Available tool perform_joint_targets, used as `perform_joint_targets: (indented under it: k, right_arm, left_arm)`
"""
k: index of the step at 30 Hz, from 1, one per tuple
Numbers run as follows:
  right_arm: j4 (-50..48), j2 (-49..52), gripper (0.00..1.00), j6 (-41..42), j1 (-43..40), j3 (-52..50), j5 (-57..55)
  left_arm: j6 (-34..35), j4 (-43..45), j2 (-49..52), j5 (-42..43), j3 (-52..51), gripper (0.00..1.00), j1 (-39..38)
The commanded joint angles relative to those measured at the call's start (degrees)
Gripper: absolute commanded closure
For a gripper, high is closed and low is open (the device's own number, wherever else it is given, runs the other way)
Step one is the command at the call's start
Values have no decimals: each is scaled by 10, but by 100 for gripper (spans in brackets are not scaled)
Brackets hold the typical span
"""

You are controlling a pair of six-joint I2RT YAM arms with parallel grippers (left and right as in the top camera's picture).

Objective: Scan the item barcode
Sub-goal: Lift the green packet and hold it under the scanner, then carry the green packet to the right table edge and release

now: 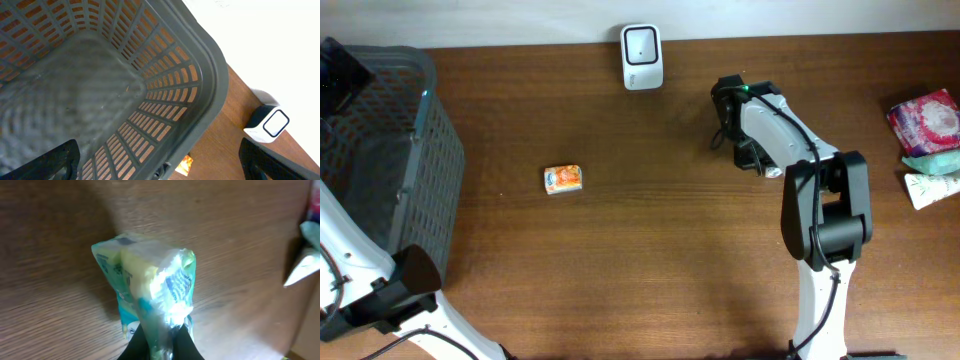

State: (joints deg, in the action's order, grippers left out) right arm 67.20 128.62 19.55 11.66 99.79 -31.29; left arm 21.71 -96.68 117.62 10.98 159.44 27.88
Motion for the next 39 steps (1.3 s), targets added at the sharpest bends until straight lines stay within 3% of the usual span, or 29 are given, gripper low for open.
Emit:
perform_joint_targets:
  k: [1,5,7,9,10,11,13,20,23,26,28,33,36,37,39]
  right_arm:
    - [0,-7,96,4,10,-3,52]
    - [-10,-7,96,4,42,23,12]
    - [-32,-7,96,-35,70,121,-9]
    - [-116,-7,96,-45,89,186,6]
    - [-197,-7,96,-66,99,210,64]
    - [-279,-7,96,-122,109,211,116]
    - [-407,-3,95,-202,121,211,114]
    - [-586,103,91,-347,132,211,116]
    - [-578,120,90,-333,132,212,104]
    - [-538,101,94,-276,127,249,-21]
    - [-432,85,94,-243,101,289,-71]
    - [-151,82,96,-243,-56,315,-172]
    - [-14,83,96,-139,-191,315,-130]
    - [9,83,91,-139,-235,315,-54]
    - [28,84,70,-137,-294,315,47]
  left_arm:
    - [1,0,-6,2,6,1,0]
    - [1,0,-7,2,6,1,0]
    - [1,0,-7,2,6,1,0]
    - [1,0,-7,2,6,1,0]
    - [1,0,-7,2,6,1,0]
    - [1,0,-7,2,6,1,0]
    - [1,0,-7,2,6,1,0]
    - [1,0,-7,2,6,1,0]
    - [1,0,-7,2,6,1,0]
    - [1,0,-7,2,6,1,0]
    - [1,0,-7,2,6,1,0]
    - [1,0,-7,2,6,1,0]
    - [1,0,-7,2,6,1,0]
    - [1,0,-7,2,6,1,0]
    - [1,0,-7,2,6,1,0]
